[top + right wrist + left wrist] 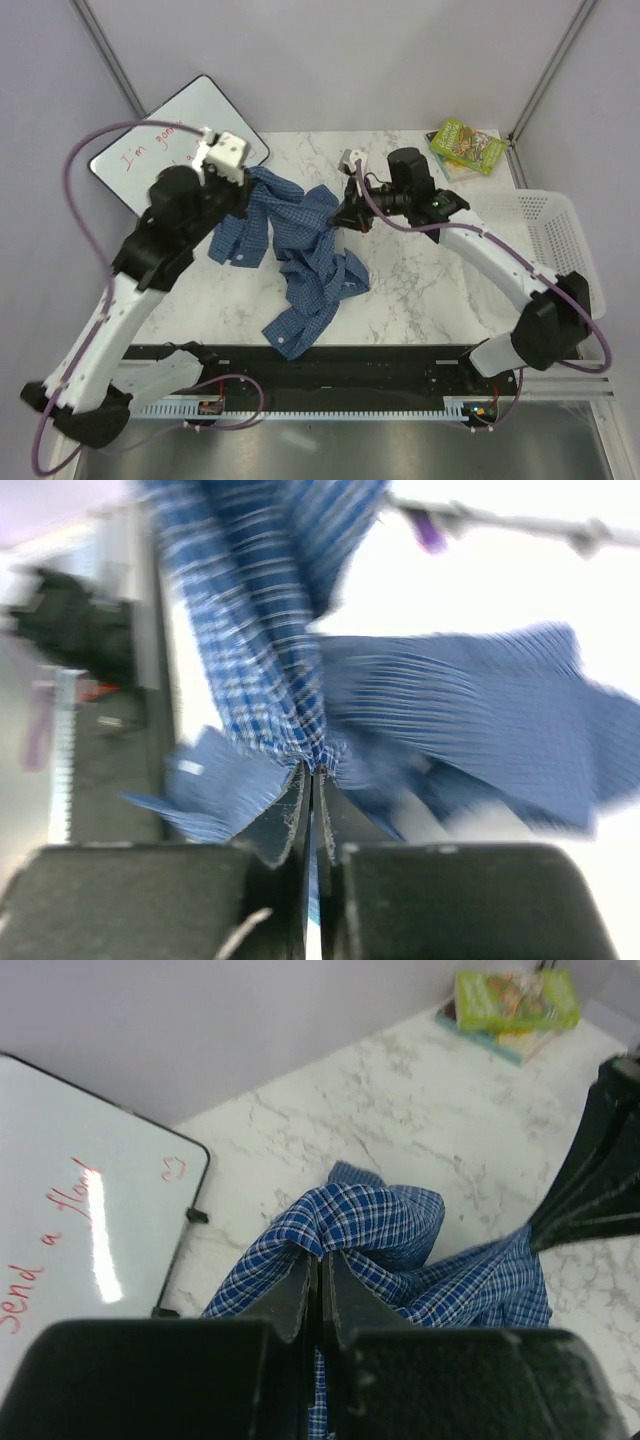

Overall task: Fold and stack the long sleeve shirts
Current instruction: Flatten the shirt out

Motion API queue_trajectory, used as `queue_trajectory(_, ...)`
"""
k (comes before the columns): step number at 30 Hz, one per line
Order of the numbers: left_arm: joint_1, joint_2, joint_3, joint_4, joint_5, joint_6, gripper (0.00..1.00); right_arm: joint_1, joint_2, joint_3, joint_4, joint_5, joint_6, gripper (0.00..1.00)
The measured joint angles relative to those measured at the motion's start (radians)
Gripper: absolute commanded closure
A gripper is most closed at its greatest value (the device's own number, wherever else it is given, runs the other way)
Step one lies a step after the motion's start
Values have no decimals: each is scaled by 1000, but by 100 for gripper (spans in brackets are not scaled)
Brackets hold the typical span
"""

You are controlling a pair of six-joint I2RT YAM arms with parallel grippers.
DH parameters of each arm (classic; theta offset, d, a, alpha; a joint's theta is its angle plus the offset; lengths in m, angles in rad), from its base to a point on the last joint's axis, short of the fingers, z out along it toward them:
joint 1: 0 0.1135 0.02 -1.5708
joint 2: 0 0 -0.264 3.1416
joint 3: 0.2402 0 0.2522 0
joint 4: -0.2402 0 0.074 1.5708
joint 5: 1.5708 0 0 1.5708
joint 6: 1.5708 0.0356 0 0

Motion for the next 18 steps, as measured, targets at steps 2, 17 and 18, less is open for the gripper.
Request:
queue_trajectory(2,0,149,-2,29,-6,-14,98,-114,92,16,-24,-20,-23,73)
queue_trajectory(17,19,763,216,111,-64,-155,98,-360,179,-91,-57,-16,176,53)
queue_trajectory(18,22,762,228,121,-69,-155,98,-358,156,-122,-29,-17,219,53)
